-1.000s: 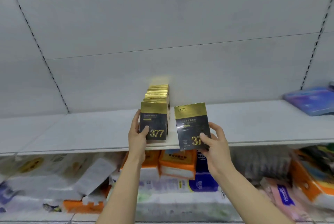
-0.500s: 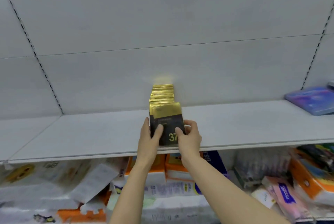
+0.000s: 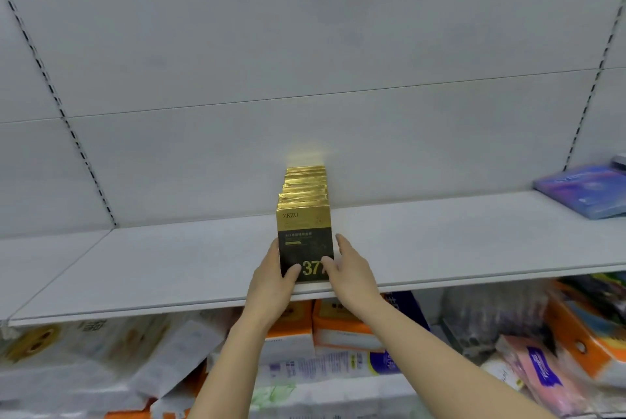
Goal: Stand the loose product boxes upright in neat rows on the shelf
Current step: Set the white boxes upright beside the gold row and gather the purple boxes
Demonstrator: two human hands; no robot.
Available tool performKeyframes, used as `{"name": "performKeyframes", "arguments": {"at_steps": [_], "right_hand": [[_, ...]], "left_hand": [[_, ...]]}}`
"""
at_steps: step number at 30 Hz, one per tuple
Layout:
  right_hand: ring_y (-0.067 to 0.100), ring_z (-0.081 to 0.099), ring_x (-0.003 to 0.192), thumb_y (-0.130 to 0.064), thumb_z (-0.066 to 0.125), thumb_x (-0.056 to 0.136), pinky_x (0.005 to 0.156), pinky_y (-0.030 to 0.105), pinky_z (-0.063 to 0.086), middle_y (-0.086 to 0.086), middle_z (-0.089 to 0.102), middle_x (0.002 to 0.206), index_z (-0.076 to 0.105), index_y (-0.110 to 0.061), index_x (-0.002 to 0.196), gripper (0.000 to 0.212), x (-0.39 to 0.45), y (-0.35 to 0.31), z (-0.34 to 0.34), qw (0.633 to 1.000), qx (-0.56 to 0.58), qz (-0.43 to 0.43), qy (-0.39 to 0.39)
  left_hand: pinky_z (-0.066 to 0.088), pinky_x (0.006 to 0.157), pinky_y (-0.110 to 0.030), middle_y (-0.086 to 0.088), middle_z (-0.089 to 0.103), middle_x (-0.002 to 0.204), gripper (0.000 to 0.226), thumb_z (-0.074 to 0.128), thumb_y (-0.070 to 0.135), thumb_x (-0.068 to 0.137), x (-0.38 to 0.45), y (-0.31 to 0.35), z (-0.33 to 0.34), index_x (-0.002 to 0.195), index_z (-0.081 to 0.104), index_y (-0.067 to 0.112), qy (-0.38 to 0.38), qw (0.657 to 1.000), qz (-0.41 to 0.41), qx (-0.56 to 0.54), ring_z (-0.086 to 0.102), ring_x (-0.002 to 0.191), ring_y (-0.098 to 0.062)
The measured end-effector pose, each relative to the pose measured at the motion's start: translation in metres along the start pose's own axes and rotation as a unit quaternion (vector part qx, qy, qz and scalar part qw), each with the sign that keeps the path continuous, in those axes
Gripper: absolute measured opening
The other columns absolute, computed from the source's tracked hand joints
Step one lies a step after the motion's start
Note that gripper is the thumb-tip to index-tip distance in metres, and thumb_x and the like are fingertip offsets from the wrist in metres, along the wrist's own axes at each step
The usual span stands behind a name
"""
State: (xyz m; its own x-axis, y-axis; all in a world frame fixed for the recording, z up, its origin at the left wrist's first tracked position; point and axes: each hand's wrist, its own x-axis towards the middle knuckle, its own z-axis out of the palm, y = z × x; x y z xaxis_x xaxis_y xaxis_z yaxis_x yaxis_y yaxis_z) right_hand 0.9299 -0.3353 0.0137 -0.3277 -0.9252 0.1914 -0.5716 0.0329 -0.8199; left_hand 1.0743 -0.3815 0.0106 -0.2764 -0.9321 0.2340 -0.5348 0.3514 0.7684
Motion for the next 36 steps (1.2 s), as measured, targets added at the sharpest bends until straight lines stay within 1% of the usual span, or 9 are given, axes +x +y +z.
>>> {"name": "performKeyframes", "arguments": {"at_steps": [2, 4, 6, 8, 10, 14, 20, 30, 36], "right_hand": [[0.015, 0.038, 0.137, -0.035, 0.047, 0.101, 0.107, 0.029, 0.036, -0.005, 0.036, 0.153, 0.024, -0.024, 0.152, 0.057, -0.007, 0.009, -0.015, 0.996, -0.075, -0.013, 0.037], [0.013, 0.034, 0.140, -0.041, 0.046, 0.100, 0.111, 0.028, 0.030, -0.006, 0.032, 0.155, 0.024, -0.027, 0.153, 0.059, -0.017, 0.018, -0.035, 0.985, -0.153, -0.055, 0.062], [0.013, 0.036, 0.138, -0.043, 0.045, 0.099, 0.111, 0.026, 0.028, -0.007, 0.036, 0.153, 0.030, -0.027, 0.151, 0.056, -0.030, 0.026, -0.058, 0.969, -0.216, -0.088, 0.075], [0.016, 0.047, 0.130, -0.044, 0.043, 0.098, 0.108, 0.030, 0.035, -0.005, 0.049, 0.143, 0.043, -0.023, 0.143, 0.051, -0.045, 0.034, -0.079, 0.954, -0.249, -0.127, 0.104], [0.018, 0.060, 0.113, -0.045, 0.043, 0.092, 0.099, 0.034, 0.047, -0.001, 0.064, 0.125, 0.059, -0.016, 0.130, 0.050, -0.060, 0.046, -0.098, 0.939, -0.262, -0.165, 0.149], [0.016, 0.063, 0.098, -0.039, 0.055, 0.086, 0.087, 0.029, 0.049, -0.001, 0.071, 0.108, 0.069, -0.014, 0.113, 0.040, -0.084, 0.069, -0.140, 0.921, -0.275, -0.155, 0.228], [0.023, 0.068, 0.096, -0.044, 0.048, 0.087, 0.085, 0.035, 0.053, 0.003, 0.072, 0.108, 0.070, -0.012, 0.111, 0.046, -0.104, 0.109, -0.216, 0.908, -0.300, -0.095, 0.277], [0.023, 0.067, 0.093, -0.035, 0.061, 0.084, 0.080, 0.037, 0.054, 0.003, 0.071, 0.101, 0.069, -0.010, 0.111, 0.038, -0.151, 0.199, -0.365, 0.874, -0.370, -0.021, 0.314], [0.022, 0.069, 0.085, -0.025, 0.082, 0.074, 0.073, 0.033, 0.055, 0.003, 0.073, 0.095, 0.071, -0.009, 0.106, 0.037, -0.177, 0.249, -0.460, 0.830, -0.425, -0.026, 0.360]], "left_hand": [[0.043, 0.105, -0.034, 0.004, 0.044, 0.148, 0.063, 0.061, 0.034, 0.096, -0.004, 0.000, -0.004, 0.149, 0.030, 0.022, 0.058, 0.997, -0.026, 0.054, 0.041, 0.138, -0.020], [0.032, 0.116, -0.041, -0.005, 0.031, 0.159, 0.076, 0.063, 0.041, 0.093, -0.012, 0.005, -0.007, 0.154, 0.025, 0.017, 0.118, 0.984, -0.010, 0.137, 0.030, 0.145, -0.024], [0.035, 0.113, -0.042, -0.007, 0.039, 0.153, 0.071, 0.066, 0.037, 0.091, -0.022, 0.016, -0.007, 0.151, 0.035, 0.015, 0.155, 0.966, 0.073, 0.193, 0.035, 0.140, -0.025], [0.041, 0.106, -0.040, -0.006, 0.051, 0.141, 0.062, 0.070, 0.031, 0.088, -0.029, 0.030, 0.000, 0.143, 0.048, 0.015, 0.163, 0.951, 0.152, 0.216, 0.045, 0.130, -0.024], [0.045, 0.100, -0.039, -0.005, 0.059, 0.130, 0.056, 0.073, 0.028, 0.085, -0.036, 0.044, 0.012, 0.136, 0.055, 0.013, 0.147, 0.939, 0.208, 0.230, 0.051, 0.120, -0.023], [0.048, 0.097, -0.039, -0.003, 0.065, 0.124, 0.050, 0.073, 0.031, 0.085, -0.045, 0.079, 0.050, 0.131, 0.061, 0.015, 0.099, 0.933, 0.251, 0.237, 0.059, 0.115, -0.023], [0.043, 0.104, -0.038, 0.000, 0.060, 0.132, 0.048, 0.063, 0.036, 0.093, -0.048, 0.138, 0.118, 0.137, 0.055, 0.020, 0.022, 0.923, 0.297, 0.243, 0.055, 0.121, -0.021], [0.053, 0.080, -0.039, -0.004, 0.068, 0.113, 0.042, 0.075, 0.027, 0.081, -0.058, 0.245, 0.253, 0.121, 0.065, 0.015, -0.032, 0.896, 0.375, 0.235, 0.064, 0.095, -0.027], [0.040, 0.099, -0.036, -0.002, 0.056, 0.137, 0.045, 0.053, 0.032, 0.096, -0.072, 0.329, 0.340, 0.139, 0.051, 0.020, -0.048, 0.887, 0.400, 0.225, 0.052, 0.118, -0.025]]}}
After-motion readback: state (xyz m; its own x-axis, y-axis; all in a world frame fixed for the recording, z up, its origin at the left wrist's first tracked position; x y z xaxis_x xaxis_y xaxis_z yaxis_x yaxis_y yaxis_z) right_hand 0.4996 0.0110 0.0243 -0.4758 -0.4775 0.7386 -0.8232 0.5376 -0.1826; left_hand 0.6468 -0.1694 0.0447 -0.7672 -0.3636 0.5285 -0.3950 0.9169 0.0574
